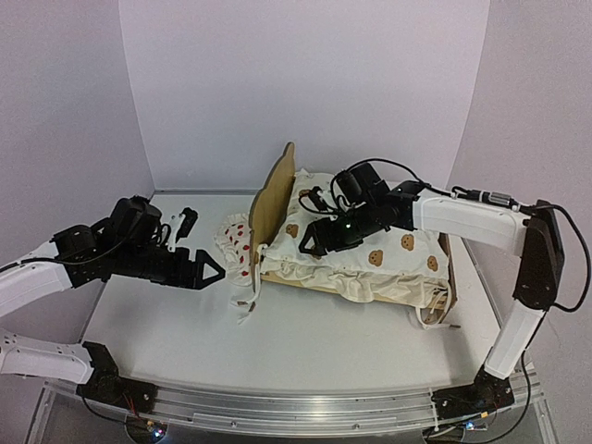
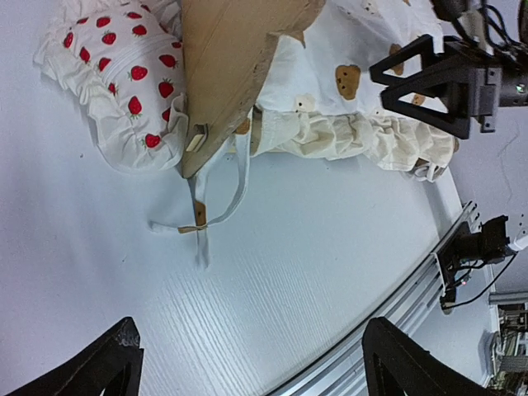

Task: Set up the pet bed

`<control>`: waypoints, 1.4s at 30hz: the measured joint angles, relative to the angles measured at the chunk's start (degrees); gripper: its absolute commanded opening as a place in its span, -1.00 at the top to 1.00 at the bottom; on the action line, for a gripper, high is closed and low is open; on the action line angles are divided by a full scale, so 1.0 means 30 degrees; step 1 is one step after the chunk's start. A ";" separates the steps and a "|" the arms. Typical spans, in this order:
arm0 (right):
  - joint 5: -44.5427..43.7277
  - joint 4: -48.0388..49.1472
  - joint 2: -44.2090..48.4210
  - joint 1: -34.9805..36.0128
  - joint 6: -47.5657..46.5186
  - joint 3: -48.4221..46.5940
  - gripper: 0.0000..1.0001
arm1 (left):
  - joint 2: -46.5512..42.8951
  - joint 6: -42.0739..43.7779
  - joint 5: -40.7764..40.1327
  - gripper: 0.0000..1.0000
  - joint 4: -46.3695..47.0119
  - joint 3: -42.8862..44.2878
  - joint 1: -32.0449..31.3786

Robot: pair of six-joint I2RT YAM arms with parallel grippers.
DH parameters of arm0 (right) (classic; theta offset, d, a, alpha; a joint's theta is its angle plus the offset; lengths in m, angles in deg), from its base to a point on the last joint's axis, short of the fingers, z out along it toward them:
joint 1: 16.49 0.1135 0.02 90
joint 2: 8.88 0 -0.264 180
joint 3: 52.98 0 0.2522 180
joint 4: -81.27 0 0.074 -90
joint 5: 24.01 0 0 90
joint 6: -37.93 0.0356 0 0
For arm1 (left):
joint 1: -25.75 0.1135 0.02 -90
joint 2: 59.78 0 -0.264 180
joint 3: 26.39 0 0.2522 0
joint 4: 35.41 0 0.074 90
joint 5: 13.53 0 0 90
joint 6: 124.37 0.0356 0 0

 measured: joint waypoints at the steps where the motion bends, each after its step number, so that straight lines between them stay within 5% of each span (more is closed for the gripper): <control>1: -0.0166 -0.0016 -0.0244 0.0180 0.0113 -0.0181 -0.39 | -0.0326 -0.0064 -0.0087 -0.90 -0.0014 0.0014 0.0000; 19: -0.5140 -0.0060 -0.5360 0.2662 0.0785 -0.4223 -0.01 | 0.0462 -0.0535 -0.2868 -0.61 0.0777 -0.0144 0.0000; 27: -0.5935 -0.0053 -0.6474 0.2667 0.0622 -0.4983 0.99 | 0.0477 -0.0489 -0.3178 -0.49 0.1393 -0.0495 0.0000; 42: -0.8030 -0.0607 -0.3154 0.2547 -0.1290 -0.4401 1.00 | 0.1426 0.0264 -0.1612 -0.21 0.2179 -0.0392 -0.0052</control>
